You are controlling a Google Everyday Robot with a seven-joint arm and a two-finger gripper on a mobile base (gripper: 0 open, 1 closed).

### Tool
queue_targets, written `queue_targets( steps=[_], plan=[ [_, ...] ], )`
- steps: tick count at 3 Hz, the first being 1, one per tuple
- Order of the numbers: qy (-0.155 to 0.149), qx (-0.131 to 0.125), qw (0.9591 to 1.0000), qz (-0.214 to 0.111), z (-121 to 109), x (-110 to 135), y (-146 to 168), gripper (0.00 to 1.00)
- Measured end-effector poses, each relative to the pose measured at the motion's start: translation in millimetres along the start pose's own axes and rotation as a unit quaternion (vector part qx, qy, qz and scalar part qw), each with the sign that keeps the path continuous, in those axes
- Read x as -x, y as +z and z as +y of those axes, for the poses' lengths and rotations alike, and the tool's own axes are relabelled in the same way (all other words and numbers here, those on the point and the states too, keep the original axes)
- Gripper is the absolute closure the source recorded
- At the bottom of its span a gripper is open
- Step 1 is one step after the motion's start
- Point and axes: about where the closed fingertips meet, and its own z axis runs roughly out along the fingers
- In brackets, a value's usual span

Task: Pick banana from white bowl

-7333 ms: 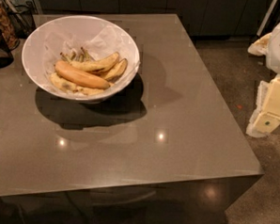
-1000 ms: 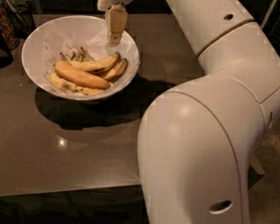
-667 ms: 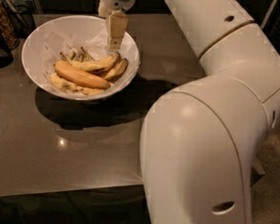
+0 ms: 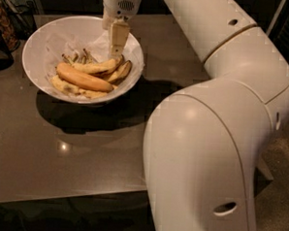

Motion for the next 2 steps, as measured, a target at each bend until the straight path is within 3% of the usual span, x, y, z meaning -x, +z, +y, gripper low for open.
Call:
queue_targets(
  steps=[2],
  plan=[
    [-0.011,0.022,0.9996,0.011,0.1,5.7,20.8,0.33]
  ],
)
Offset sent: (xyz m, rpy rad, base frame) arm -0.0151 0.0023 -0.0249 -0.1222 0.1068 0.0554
